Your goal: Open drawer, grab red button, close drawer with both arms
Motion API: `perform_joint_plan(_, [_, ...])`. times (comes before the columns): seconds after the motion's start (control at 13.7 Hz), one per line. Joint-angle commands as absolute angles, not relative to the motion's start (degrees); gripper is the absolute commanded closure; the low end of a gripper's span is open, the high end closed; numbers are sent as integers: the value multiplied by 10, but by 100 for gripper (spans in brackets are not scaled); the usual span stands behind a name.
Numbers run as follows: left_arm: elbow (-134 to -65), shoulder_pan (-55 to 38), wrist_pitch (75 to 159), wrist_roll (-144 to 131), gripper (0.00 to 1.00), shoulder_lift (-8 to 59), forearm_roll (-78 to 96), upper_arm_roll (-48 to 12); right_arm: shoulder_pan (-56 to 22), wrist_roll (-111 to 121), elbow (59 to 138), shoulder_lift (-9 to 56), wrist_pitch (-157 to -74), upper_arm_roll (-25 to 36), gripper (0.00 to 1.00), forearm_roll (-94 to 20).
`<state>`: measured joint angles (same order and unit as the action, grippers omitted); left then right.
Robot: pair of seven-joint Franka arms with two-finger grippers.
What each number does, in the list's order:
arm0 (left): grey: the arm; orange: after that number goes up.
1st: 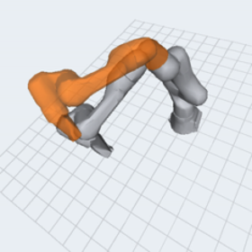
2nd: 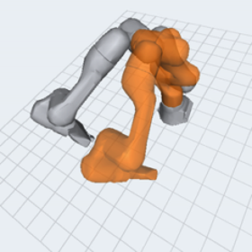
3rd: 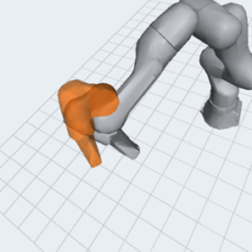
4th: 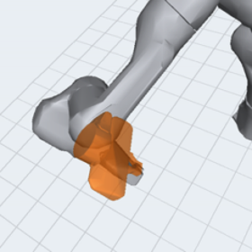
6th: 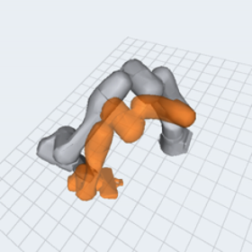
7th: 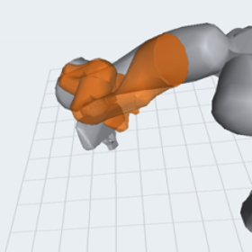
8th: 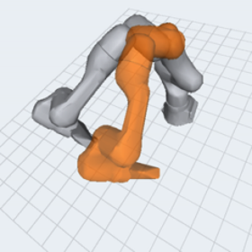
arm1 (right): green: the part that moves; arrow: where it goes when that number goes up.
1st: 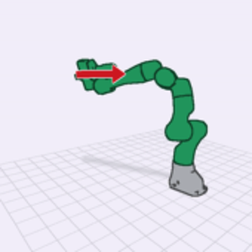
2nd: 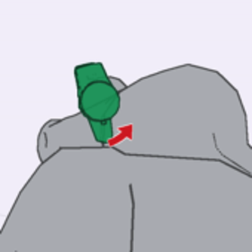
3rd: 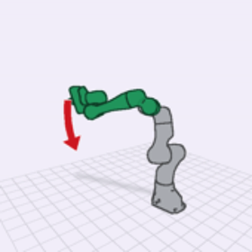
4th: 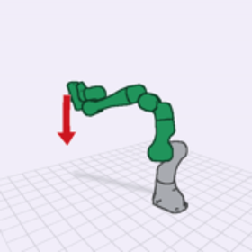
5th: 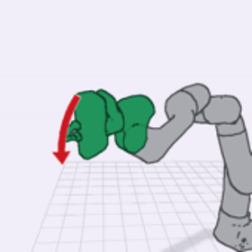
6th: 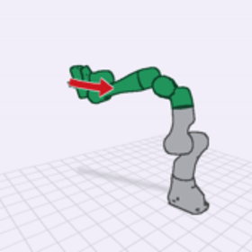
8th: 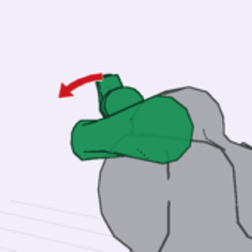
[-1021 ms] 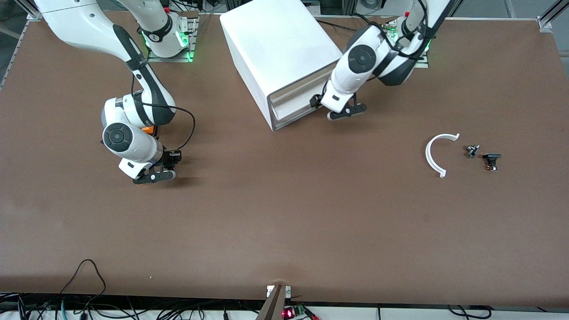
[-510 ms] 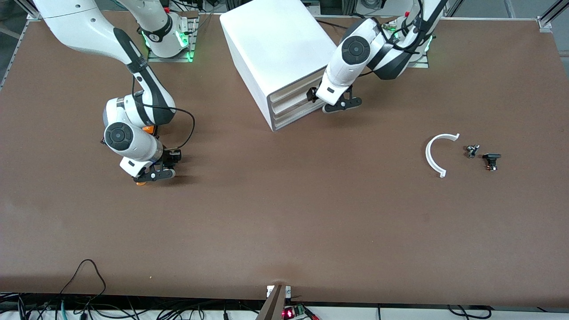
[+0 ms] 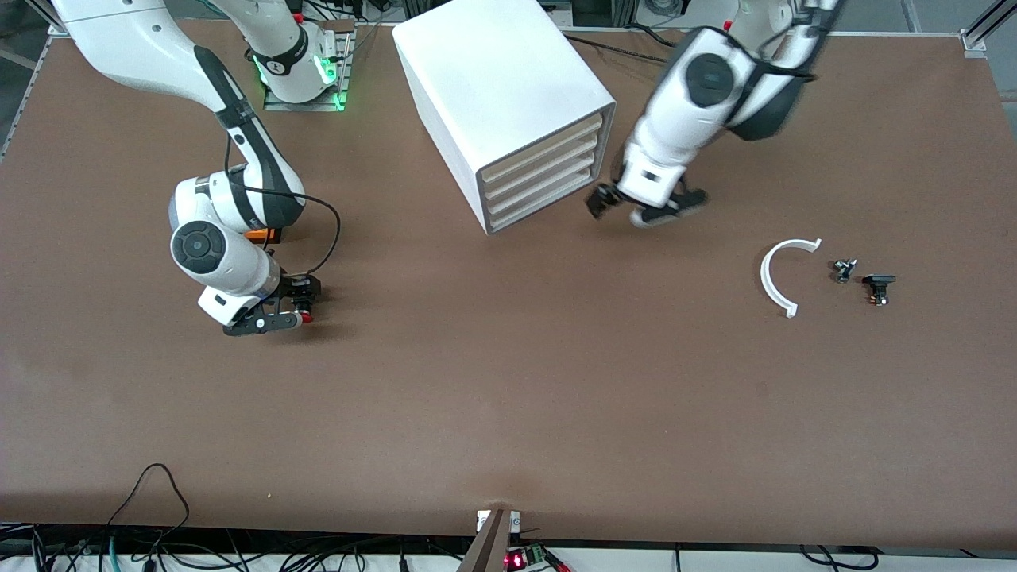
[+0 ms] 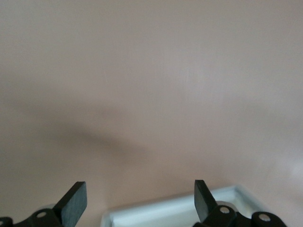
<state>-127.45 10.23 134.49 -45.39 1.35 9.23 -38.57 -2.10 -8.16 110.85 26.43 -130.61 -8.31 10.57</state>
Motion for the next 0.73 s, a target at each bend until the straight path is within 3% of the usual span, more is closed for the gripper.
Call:
perform_joint_plan(0.0, [-1232,109,1268,-271,0,-12,96,-306,-13,-103,1035,251,-1198,-96,0,110])
perform_joint_plan(0.44, [-1043,110,965,-2,0,-61,6,-164,-21,-157,823,250,-936,-96,0,36])
perform_joint_plan(0.66, [-975,110,869,52,0,-76,-6,-118,-21,-171,776,208,-859,-96,0,39])
